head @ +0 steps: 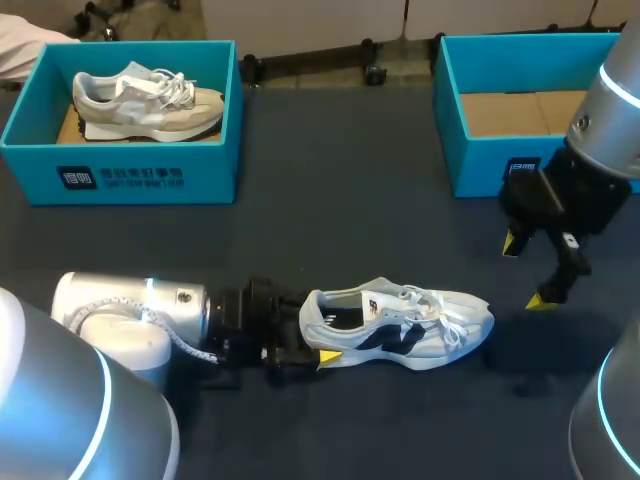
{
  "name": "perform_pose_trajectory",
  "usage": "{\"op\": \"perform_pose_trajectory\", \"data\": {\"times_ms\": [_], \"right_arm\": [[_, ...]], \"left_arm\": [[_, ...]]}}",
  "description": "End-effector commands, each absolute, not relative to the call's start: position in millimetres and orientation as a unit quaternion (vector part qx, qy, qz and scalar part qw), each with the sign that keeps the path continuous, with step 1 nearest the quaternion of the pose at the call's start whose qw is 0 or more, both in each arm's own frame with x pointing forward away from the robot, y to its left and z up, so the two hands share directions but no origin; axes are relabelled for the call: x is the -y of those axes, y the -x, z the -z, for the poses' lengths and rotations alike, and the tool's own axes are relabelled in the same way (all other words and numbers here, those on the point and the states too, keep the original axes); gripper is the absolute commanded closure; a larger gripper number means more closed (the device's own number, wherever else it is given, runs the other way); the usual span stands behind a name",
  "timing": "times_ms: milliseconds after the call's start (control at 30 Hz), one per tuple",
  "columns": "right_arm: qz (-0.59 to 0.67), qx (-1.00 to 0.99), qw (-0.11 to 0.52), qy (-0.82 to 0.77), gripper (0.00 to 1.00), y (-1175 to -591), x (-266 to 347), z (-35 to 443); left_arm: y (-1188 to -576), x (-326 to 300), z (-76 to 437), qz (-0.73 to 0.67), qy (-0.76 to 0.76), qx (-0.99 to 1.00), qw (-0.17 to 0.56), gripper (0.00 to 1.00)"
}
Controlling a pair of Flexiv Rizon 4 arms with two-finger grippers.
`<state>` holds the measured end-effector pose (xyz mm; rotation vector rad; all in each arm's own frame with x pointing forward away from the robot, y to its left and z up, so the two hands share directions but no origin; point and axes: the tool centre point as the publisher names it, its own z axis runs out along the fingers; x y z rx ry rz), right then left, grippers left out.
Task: Take the shoe out of the shoebox, open the shoe tongue, remove and reinsert the insole, then place the shoe into the shoebox
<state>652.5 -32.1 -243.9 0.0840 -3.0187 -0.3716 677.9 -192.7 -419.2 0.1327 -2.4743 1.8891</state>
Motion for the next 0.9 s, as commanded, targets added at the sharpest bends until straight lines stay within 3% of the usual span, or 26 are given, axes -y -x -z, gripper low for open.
{"op": "perform_pose_trajectory", "data": {"times_ms": [33, 233, 267, 300, 333, 900], "right_arm": [[0.12, 0.991, 0.05, -0.027, 0.0, -653.1, 31.1, 245.0], [0.12, 0.991, 0.05, -0.027, 0.0, -653.1, 31.1, 245.0], [0.12, 0.991, 0.05, -0.027, 0.0, -653.1, 31.1, 245.0], [0.12, 0.991, 0.05, -0.027, 0.0, -653.1, 31.1, 245.0], [0.12, 0.991, 0.05, -0.027, 0.0, -653.1, 31.1, 245.0], [0.12, 0.991, 0.05, -0.027, 0.0, -653.1, 31.1, 245.0]], "left_arm": [[-679.4, 198.4, 422.0, -0.604, -0.041, 0.796, 0.017, 0.0], [-676.7, 201.7, 422.9, -0.606, -0.039, 0.794, 0.021, 0.0], [-676.3, 202.5, 423.4, -0.607, -0.04, 0.794, 0.021, 0.06], [-676.2, 202.8, 423.9, -0.607, -0.041, 0.793, 0.021, 0.72], [-676.2, 203.1, 424.5, -0.608, -0.042, 0.793, 0.021, 1.0], [-678.1, 191.2, 429.4, -0.612, -0.057, 0.788, 0.033, 1.0]]}}
